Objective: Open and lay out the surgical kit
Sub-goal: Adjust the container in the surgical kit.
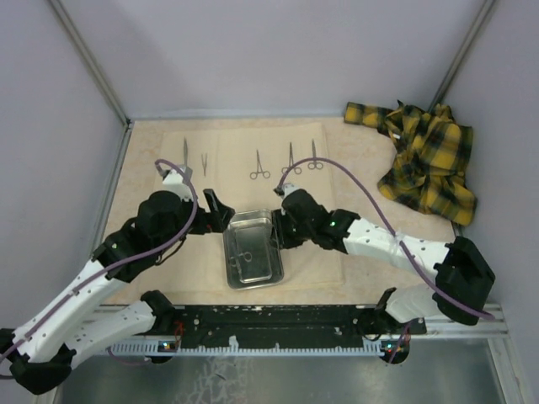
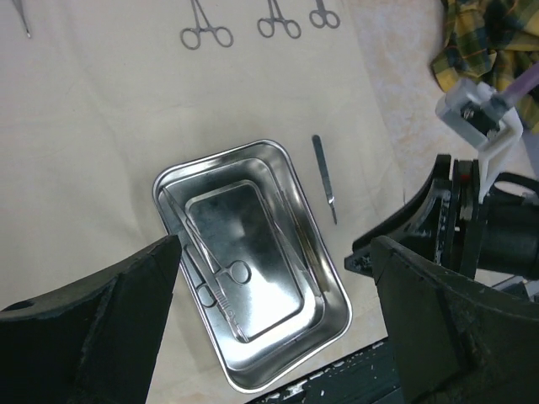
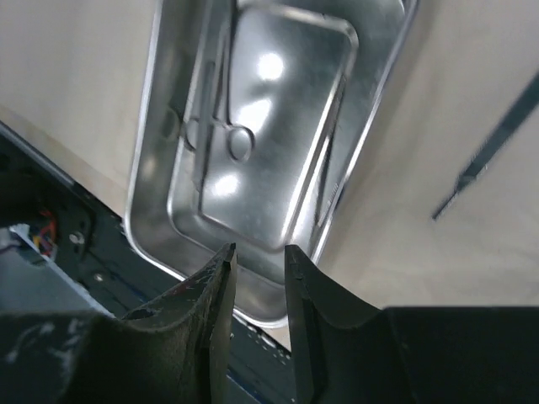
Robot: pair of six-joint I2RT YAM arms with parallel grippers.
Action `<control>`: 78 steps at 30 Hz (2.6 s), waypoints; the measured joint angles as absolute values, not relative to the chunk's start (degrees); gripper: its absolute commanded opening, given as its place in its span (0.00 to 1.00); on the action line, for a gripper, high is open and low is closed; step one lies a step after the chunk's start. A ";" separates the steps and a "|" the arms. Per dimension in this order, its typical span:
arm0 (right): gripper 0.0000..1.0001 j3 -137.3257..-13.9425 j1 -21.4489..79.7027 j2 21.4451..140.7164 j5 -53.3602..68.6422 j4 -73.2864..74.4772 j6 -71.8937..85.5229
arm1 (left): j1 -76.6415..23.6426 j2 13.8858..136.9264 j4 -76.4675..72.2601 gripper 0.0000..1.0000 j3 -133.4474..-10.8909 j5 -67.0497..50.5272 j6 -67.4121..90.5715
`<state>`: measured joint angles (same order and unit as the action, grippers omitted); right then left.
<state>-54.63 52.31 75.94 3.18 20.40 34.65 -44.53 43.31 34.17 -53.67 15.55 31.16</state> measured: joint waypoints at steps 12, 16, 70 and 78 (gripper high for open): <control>0.28 -48.38 55.77 73.65 -7.20 24.84 36.21 | -44.38 46.00 27.92 1.00 -45.58 16.47 31.11; 0.29 -48.40 58.70 74.46 -10.04 25.58 37.10 | -43.77 46.30 26.79 1.00 -43.88 16.34 31.46; 0.00 -64.23 50.98 83.68 10.87 50.22 54.19 | -42.98 35.88 33.61 1.00 -47.90 5.28 32.95; 0.00 -65.54 50.83 84.05 11.29 50.54 52.93 | -42.98 36.64 33.54 1.00 -47.90 4.62 32.62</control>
<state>-65.54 50.83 84.05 11.29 50.54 52.93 -42.98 36.64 33.54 -47.90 4.62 32.62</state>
